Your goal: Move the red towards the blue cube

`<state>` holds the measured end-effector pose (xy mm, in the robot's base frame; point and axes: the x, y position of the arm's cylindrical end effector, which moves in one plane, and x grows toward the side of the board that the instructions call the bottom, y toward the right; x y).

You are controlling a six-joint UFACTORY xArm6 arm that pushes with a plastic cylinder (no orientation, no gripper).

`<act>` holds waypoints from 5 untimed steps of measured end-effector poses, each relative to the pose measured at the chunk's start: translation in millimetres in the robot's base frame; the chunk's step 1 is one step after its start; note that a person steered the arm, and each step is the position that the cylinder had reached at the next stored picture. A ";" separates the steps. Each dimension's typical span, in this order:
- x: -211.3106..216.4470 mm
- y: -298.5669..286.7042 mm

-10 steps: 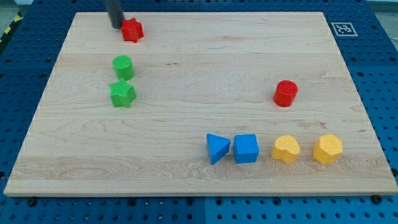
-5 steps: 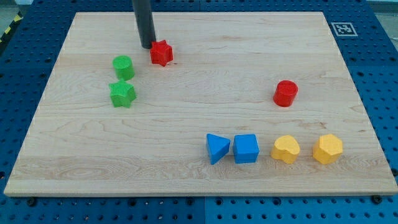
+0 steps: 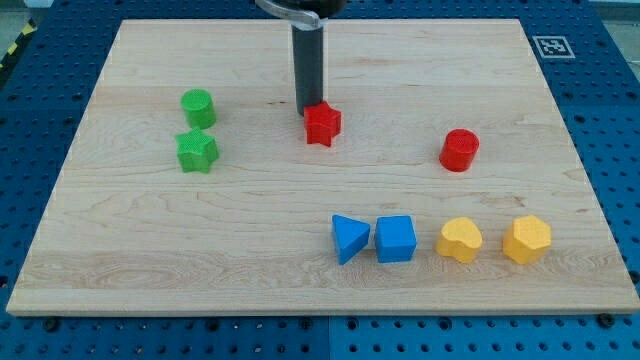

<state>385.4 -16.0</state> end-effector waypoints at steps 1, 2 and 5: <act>26.7 0.9; 51.1 12.2; 95.9 21.2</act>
